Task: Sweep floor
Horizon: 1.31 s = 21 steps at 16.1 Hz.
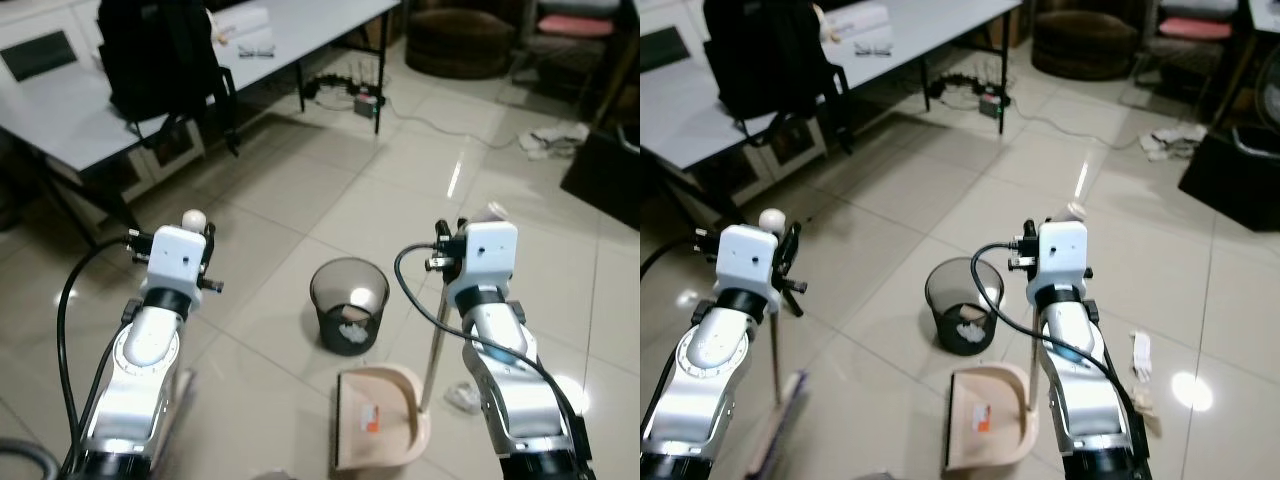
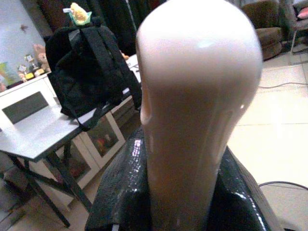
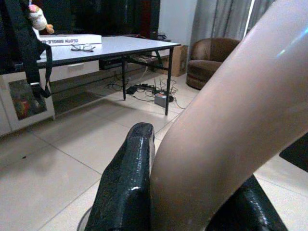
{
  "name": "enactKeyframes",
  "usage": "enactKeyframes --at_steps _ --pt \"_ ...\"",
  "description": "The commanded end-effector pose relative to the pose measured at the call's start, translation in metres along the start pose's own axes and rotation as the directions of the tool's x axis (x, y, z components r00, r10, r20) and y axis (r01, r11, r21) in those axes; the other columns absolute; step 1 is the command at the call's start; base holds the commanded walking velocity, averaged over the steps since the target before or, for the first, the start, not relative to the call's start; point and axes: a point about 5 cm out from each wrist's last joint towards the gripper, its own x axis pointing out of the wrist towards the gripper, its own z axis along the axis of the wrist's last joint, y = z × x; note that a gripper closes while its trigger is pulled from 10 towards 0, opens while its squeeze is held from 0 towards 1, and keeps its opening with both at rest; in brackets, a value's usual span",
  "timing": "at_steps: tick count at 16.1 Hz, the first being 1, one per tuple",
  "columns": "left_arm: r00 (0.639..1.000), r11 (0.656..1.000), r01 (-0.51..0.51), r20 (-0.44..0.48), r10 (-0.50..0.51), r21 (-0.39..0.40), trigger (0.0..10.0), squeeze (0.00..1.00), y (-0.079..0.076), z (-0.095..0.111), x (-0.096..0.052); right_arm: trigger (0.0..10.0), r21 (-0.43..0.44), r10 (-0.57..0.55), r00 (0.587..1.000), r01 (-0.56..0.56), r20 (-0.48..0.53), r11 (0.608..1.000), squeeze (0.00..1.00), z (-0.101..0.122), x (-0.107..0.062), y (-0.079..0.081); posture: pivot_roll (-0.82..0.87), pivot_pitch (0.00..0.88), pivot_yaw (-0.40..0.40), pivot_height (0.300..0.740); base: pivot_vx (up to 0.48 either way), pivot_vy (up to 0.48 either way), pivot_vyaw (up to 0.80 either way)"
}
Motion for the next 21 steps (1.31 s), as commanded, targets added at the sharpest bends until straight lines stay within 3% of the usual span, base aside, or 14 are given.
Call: enactKeyframes --at_steps 1,4,5,10,15,16,17,21 --pt "0.999 1.0 0.007 0.047 -0.007 0.007 10.0 0.0 -0.0036 0.0097 0.0027 10.0 -0.025 -0.022 0.999 0.023 0.03 0.999 0.0 0.0094 0.0024 -0.0082 -0.04 0.041 0.075 0.74 0.0 -0.48 0.0" --pt "0.999 1.0 0.004 0.041 -0.004 0.008 10.0 0.0 -0.0041 0.0092 0.0029 10.0 0.025 -0.029 0.999 0.028 0.025 0.999 0.0 0.0093 0.0012 -0.0089 -0.04 0.041 0.072 0.74 0.0 -0.32 -0.53" --pt "1.0 0.999 -0.005 0.029 0.006 -0.05 10.0 0.0 -0.0032 0.0071 0.0027 10.0 0.025 -0.028 0.999 0.028 0.023 0.999 0.0 0.009 0.0007 -0.0089 -0.05 0.039 0.07 0.74 0.0 0.0 -0.8" --pt "0.999 0.999 -0.013 0.036 0.014 -0.044 10.0 0.0 -0.0002 0.0067 0.0032 10.0 0.033 -0.019 1.0 0.018 0.02 0.999 0.0 0.0086 -0.0005 -0.0074 -0.05 0.029 0.067 0.74 0.0 0.48 -0.8" --pt "0.999 0.999 -0.009 0.037 0.011 -0.045 10.0 0.0 0.0004 0.0062 0.0041 10.0 0.026 -0.012 1.0 0.011 0.025 1.0 0.0 0.0093 -0.0003 -0.0067 -0.05 0.018 0.069 0.74 0.0 0.48 0.0" --pt "0.999 1.0 0.001 0.049 -0.002 0.017 10.0 0.0 -0.0003 0.0078 0.0053 10.0 0.028 -0.012 1.0 0.012 0.023 1.0 0.0 0.0088 -0.0003 -0.0068 -0.05 0.016 0.069 0.74 0.0 0.0 0.0" --pt "0.999 1.0 0.003 0.049 -0.004 0.028 10.0 0.0 -0.0009 0.008 0.0056 10.0 0.027 -0.012 1.0 0.012 0.023 1.0 0.0 0.0086 0.0 -0.0071 -0.05 0.016 0.069 0.74 0.0 -0.289 0.0" --pt "0.999 1.0 -0.005 0.047 0.005 0.009 10.0 0.0 -0.0029 0.0081 0.0047 10.0 0.012 -0.008 1.0 0.008 0.03 1.0 0.0 0.0091 0.0013 -0.0085 -0.05 0.015 0.07 0.74 0.0 -0.48 0.0"
